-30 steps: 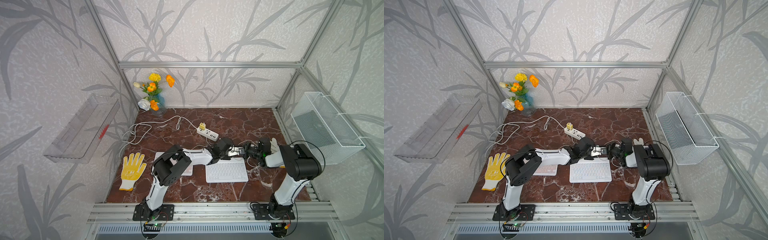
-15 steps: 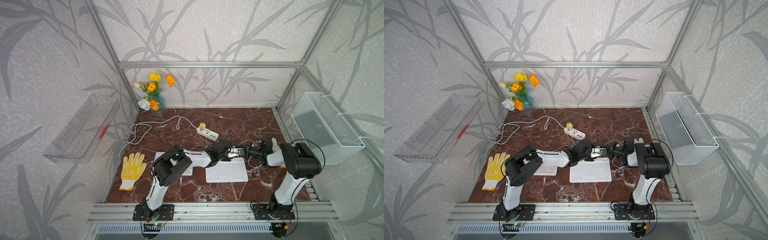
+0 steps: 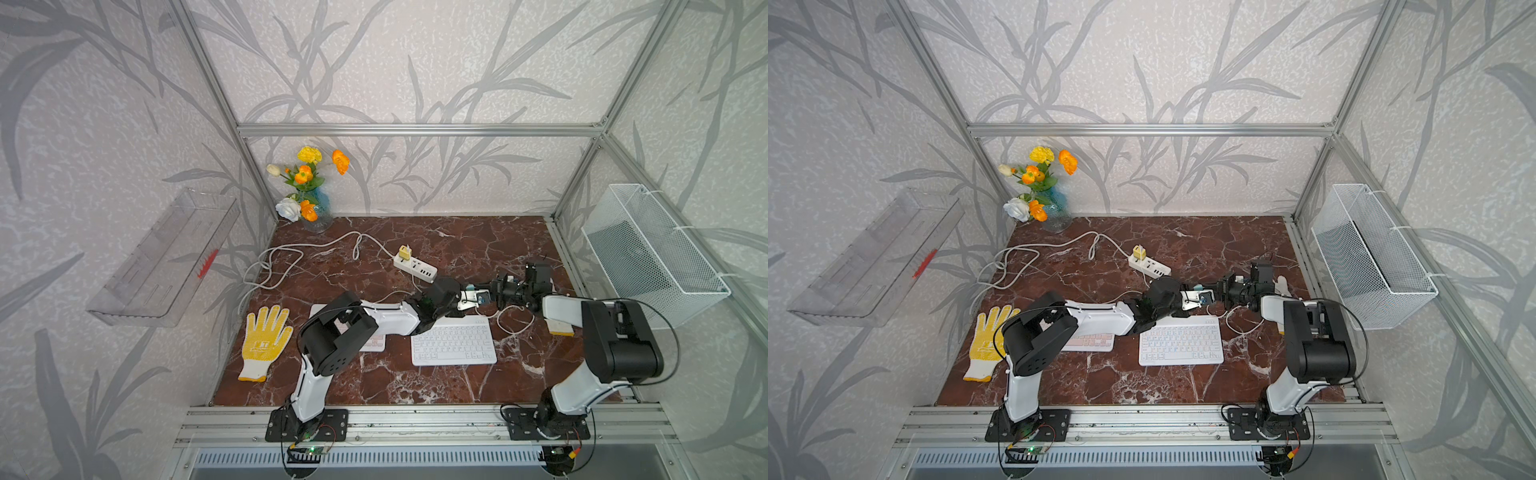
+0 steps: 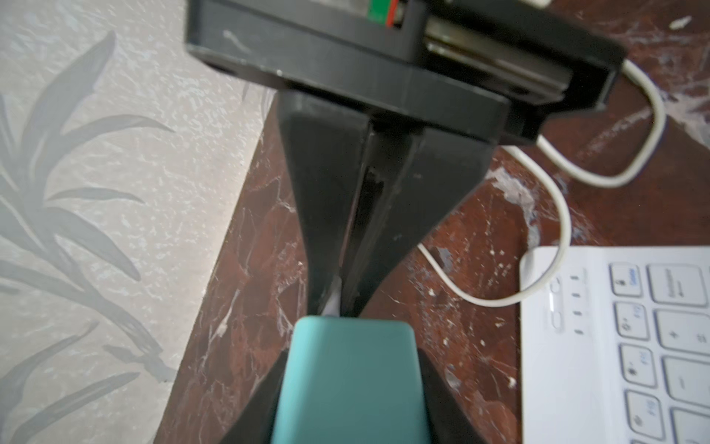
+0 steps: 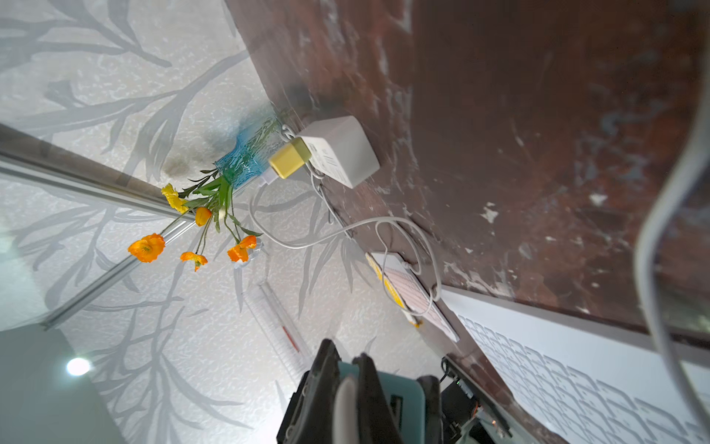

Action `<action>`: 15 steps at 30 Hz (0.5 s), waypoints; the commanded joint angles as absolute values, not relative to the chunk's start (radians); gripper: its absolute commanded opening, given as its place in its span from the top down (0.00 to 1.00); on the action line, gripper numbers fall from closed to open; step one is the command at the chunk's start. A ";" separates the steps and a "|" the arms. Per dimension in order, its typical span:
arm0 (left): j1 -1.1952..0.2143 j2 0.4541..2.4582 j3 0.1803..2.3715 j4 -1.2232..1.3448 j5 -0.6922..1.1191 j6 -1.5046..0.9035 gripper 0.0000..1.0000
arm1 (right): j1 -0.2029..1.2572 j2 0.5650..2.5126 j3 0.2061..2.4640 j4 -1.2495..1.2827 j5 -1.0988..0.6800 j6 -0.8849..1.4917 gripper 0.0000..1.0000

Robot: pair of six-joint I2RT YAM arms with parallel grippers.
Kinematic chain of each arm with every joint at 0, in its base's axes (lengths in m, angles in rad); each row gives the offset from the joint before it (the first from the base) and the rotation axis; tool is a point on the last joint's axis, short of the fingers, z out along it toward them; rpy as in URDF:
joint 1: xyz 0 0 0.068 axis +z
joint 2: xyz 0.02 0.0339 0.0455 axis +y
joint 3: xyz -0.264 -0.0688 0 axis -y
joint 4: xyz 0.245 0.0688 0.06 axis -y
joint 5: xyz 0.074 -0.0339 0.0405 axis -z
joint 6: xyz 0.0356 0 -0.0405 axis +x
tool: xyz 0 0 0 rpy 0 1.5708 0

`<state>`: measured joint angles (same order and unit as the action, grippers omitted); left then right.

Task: Unplug the wireless keyboard
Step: Remove the power cord from the plug.

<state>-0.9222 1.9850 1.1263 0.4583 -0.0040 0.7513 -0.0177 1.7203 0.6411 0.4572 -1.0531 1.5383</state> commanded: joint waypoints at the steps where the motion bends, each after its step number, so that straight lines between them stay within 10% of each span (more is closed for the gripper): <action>1: -0.905 1.931 1.110 0.486 -0.057 0.709 1.00 | -0.086 1.814 0.604 0.787 -0.900 1.725 1.00; 10: -0.902 1.934 1.133 0.416 -0.052 0.679 1.00 | -0.080 1.496 0.765 -0.024 -0.616 1.129 1.00; 15: -0.904 1.932 1.126 0.441 -0.055 0.661 1.00 | -0.123 1.523 0.703 0.103 -0.635 1.223 1.00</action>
